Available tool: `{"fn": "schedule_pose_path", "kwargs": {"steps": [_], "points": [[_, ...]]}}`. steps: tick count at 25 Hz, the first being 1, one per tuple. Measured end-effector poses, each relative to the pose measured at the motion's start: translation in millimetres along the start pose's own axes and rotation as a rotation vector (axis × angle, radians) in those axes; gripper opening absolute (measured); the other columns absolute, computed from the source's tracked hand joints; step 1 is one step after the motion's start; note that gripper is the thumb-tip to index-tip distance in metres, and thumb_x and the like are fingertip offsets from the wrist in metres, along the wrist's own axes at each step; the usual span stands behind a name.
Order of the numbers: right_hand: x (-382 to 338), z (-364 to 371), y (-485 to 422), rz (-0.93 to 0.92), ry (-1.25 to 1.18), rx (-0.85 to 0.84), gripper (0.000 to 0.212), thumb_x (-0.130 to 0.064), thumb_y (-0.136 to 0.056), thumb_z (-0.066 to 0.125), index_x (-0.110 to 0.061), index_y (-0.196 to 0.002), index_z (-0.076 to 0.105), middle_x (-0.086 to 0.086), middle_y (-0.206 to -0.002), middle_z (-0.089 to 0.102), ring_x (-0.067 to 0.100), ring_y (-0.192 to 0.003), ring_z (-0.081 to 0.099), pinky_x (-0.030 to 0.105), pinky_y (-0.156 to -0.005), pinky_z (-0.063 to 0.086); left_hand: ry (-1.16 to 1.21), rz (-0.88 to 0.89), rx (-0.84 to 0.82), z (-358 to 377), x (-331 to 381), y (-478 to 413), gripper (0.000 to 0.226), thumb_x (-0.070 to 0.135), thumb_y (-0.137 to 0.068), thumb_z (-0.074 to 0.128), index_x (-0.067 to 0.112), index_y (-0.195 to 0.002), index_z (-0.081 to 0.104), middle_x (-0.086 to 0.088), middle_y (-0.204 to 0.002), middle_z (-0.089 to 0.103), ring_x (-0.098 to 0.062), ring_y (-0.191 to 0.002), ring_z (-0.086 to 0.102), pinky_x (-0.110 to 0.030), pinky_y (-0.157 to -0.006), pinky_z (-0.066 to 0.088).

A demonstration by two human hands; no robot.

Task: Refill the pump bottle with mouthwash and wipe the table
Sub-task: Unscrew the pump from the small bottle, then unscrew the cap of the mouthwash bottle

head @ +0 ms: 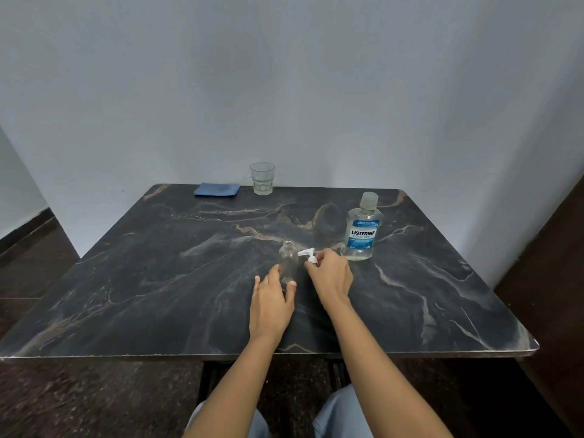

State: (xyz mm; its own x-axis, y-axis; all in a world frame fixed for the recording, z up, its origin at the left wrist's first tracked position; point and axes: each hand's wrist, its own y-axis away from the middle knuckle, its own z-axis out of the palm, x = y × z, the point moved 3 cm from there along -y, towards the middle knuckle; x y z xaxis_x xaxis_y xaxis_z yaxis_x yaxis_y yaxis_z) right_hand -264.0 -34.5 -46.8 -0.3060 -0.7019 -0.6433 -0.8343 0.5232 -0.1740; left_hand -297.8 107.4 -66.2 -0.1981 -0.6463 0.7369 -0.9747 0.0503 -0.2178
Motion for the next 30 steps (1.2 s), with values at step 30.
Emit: {"fn": "schedule_pose_path", "kwargs": {"steps": [30], "points": [[-27, -160, -39, -0.301, 0.430, -0.272, 0.023, -0.027, -0.088, 0.056, -0.013, -0.106, 0.061, 0.008, -0.111, 0.063, 0.026, -0.097, 0.060, 0.037, -0.081, 0.052, 0.493, 0.084, -0.054, 54, 116, 23, 0.088, 0.027, -0.067, 0.086, 0.013, -0.139, 0.037, 0.010, -0.129, 0.043, -0.004, -0.120, 0.041, -0.019, -0.099, 0.034]]}}
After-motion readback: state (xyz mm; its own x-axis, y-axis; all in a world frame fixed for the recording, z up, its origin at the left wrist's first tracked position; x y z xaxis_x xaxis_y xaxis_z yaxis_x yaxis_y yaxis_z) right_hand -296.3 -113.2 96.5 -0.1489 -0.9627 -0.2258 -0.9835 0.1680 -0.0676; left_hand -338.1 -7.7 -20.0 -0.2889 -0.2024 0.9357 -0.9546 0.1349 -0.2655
